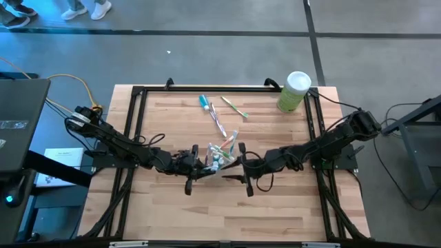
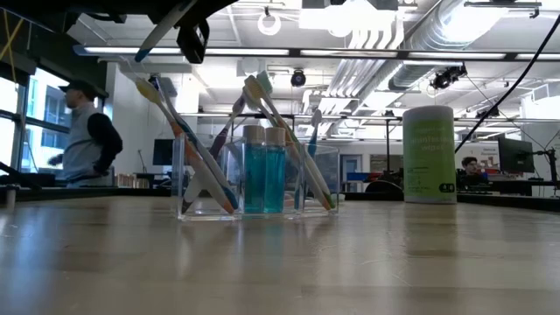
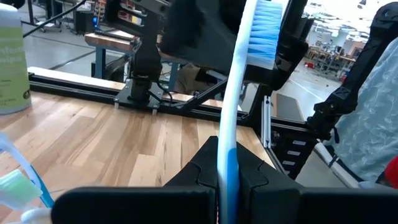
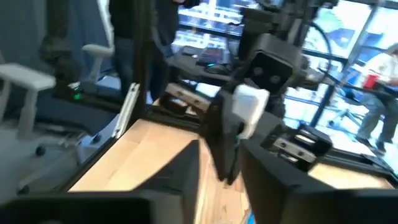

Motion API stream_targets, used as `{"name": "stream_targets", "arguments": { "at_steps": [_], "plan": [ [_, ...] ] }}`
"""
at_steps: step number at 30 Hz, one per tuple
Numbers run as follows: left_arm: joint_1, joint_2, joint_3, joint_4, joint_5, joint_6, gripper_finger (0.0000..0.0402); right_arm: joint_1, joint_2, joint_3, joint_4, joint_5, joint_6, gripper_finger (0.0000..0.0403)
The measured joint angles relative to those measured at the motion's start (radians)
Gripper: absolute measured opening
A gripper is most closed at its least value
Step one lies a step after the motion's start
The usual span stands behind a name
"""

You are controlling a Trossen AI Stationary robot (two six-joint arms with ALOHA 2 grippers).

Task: Pick & Place toothbrushing station
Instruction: Put the blue toothbrush into the transparent organizer

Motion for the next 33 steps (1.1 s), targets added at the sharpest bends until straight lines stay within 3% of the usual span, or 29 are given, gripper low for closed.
{"name": "stream_targets", "arguments": {
  "at_steps": [7,13,25,33],
  "plan": [
    [0.009,0.038,0.003,0.086,-0.006,0.034,0.0004,-0.003,0.0,0.0,0.017,0.002,0.033,0.0218],
    [0.015,0.147,0.063,0.174,-0.007,0.12,0.0004,-0.003,0.0,0.0,0.04,0.035,0.033,0.0251],
    [0.015,0.206,0.155,0.17,-0.051,0.186,0.0004,-0.002,0.013,0.0,0.053,0.023,0.032,0.0223],
    [0.016,0.206,0.155,0.159,-0.056,0.174,0.0004,-0.016,0.014,0.0,0.055,0.018,0.028,0.0131]
  ]
}}
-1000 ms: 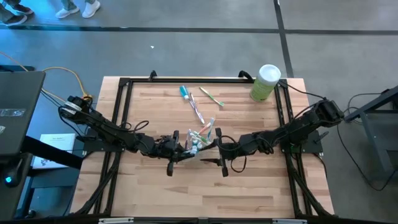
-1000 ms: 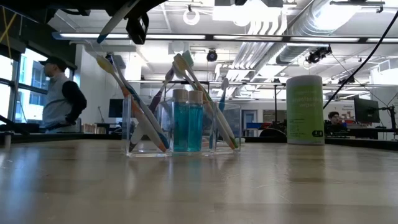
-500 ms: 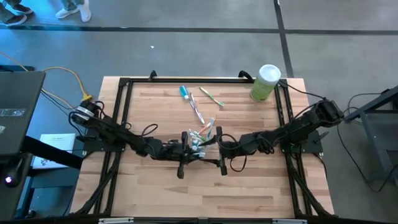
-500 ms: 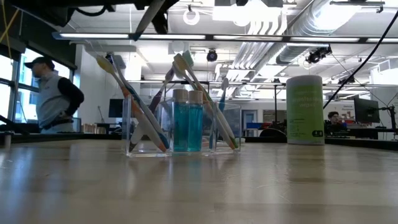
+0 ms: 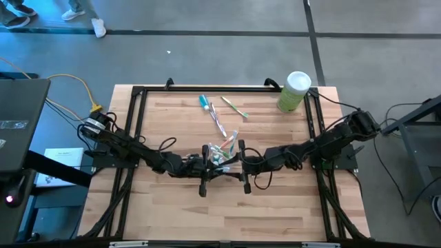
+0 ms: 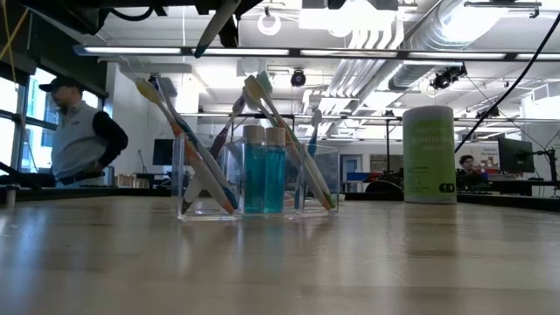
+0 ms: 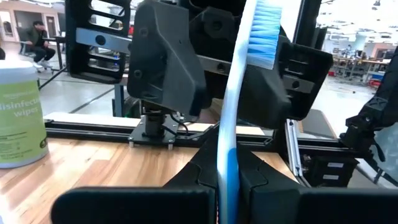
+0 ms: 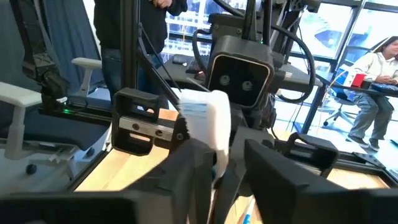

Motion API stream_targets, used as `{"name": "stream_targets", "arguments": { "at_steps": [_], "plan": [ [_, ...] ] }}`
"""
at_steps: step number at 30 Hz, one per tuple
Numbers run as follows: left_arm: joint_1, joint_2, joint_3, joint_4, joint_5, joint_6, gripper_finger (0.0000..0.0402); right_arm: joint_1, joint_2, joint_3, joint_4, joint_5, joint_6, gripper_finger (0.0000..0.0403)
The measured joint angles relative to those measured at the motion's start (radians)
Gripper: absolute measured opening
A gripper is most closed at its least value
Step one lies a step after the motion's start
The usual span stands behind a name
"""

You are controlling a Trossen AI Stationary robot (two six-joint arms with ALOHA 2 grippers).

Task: Pick & Place toothbrushing station
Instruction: Put the blue toothbrush into the transparent organizer

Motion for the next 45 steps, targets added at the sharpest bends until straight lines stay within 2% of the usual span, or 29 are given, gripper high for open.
{"name": "stream_targets", "arguments": {
  "at_steps": [7,8,15,23,36,40,45],
  "plan": [
    [0.0,0.0,0.0,-0.002,-0.003,0.0,0.0004,-0.019,0.0,0.0,-0.002,-0.031,-0.014,0.0019],
    [0.0,0.0,0.0,-0.002,-0.006,-0.002,0.0004,-0.02,0.0,0.0,-0.002,-0.038,-0.026,0.0014],
    [0.001,0.0,0.0,-0.005,-0.005,-0.005,0.0009,-0.019,0.0,0.0,-0.005,-0.041,-0.031,0.0008],
    [0.005,0.0,0.0,-0.006,-0.004,0.071,0.0028,-0.017,0.0,0.0,-0.025,-0.026,-0.031,0.0006],
    [-0.04,0.0,0.0,-0.005,-0.005,0.174,0.0163,0.008,-0.004,0.0,-0.034,-0.019,-0.084,0.0006],
    [-0.054,0.0,-0.001,0.011,-0.005,0.17,0.0178,0.055,-0.031,0.0,-0.054,0.014,-0.123,0.0006],
    [-0.086,-0.002,-0.001,0.033,-0.005,0.172,0.0179,0.136,-0.093,0.0,-0.146,0.135,-0.155,0.0006]
  ]
}}
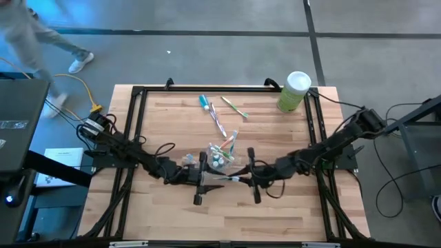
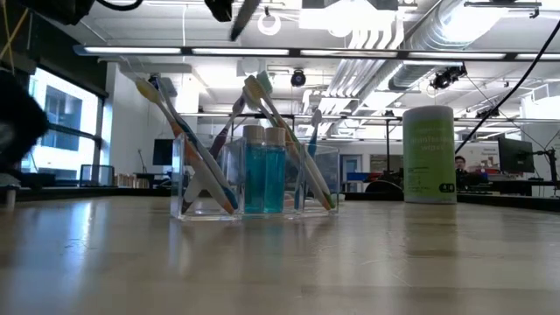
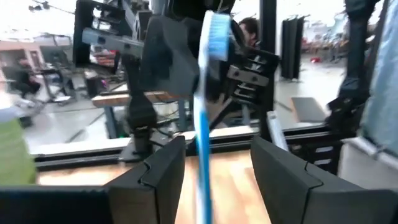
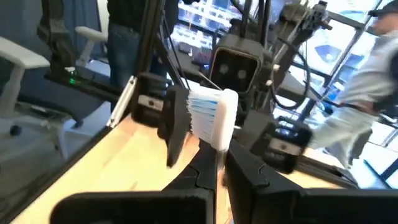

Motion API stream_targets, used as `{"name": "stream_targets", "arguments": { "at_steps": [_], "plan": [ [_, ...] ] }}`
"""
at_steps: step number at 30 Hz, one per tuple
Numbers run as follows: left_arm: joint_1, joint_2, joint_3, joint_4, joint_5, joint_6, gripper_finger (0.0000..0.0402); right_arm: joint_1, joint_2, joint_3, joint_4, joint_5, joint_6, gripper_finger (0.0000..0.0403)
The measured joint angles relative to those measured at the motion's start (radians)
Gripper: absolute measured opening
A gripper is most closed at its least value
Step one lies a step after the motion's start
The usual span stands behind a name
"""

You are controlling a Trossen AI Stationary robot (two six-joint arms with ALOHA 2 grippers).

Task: Pick & Place toothbrushing station
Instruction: Put the blue toothbrush into the transparent organizer

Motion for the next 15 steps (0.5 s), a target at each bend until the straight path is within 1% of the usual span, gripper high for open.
{"name": "stream_targets", "arguments": {
  "at_steps": [2,4,7,9,12,15],
  "plan": [
    [-0.021,0.0,0.0,0.0,0.0,-0.052,0.0179,0.036,-0.031,0.001,-0.06,0.059,0.006,0.0006],
    [-0.038,0.0,0.0,0.0,0.0,-0.082,0.0179,0.08,-0.061,0.001,-0.142,0.149,0.028,0.0006],
    [-0.061,0.0,0.0,0.0,-0.005,-0.073,0.0179,0.134,-0.1,0.001,-0.233,0.286,0.079,0.0006],
    [-0.075,0.0,0.0,-0.001,-0.035,-0.066,0.0179,0.159,-0.114,0.001,-0.296,0.369,0.134,0.0005],
    [-0.097,0.0,0.0,-0.001,-0.139,-0.066,0.0179,0.174,-0.126,0.0,-0.387,0.447,0.223,0.0006],
    [-0.129,0.0,0.0,0.0,-0.32,-0.045,0.0179,0.154,-0.125,0.0,-0.451,0.47,0.293,0.0006]
  ]
}}
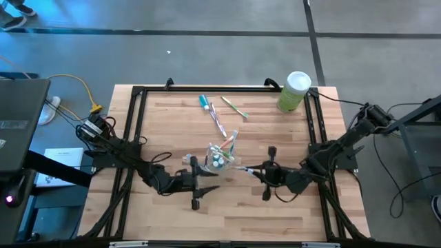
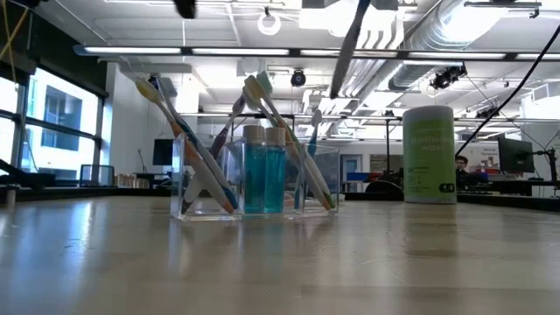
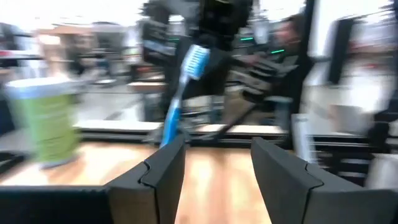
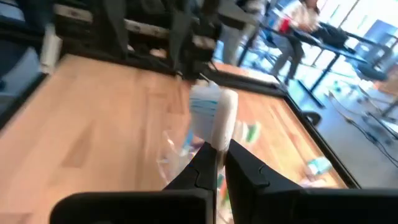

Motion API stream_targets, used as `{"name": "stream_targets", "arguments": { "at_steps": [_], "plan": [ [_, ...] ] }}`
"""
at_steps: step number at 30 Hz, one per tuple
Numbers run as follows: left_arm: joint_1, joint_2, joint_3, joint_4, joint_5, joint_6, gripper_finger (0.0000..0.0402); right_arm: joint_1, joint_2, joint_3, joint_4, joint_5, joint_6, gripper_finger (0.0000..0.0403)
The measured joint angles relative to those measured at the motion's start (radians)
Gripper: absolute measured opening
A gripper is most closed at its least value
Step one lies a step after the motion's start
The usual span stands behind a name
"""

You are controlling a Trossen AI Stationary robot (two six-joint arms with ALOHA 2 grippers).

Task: Pick & Place toothbrushing station
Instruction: Put the blue toothbrush into the transparent organizer

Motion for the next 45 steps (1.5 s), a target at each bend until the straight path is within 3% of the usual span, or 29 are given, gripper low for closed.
{"name": "stream_targets", "arguments": {
  "at_steps": [5,13,20,23,32,45],
  "plan": [
    [-0.062,0.0,0.0,0.012,-0.261,0.133,0.0179,-0.085,0.009,0.0,-0.001,-0.036,0.018,0.0007],
    [-0.119,0.0,0.0,0.015,-0.442,0.204,0.0179,-0.245,0.052,0.0,-0.02,-0.156,0.057,0.0006],
    [-0.13,0.0,0.0,0.014,-0.642,0.409,0.0179,-0.333,0.158,0.0,-0.011,-0.243,0.134,0.0007],
    [-0.139,0.0,0.0,0.014,-0.716,0.385,0.0179,-0.357,0.196,0.0,-0.014,-0.267,0.157,0.0006],
    [-0.15,0.0,0.0,0.008,-0.751,0.447,0.0179,-0.38,0.238,0.002,-0.004,-0.285,0.244,0.0032],
    [-0.204,0.0,-0.001,-0.001,-0.786,0.556,0.0179,-0.371,0.218,0.0,-0.003,-0.285,0.209,0.0175]
  ]
}}
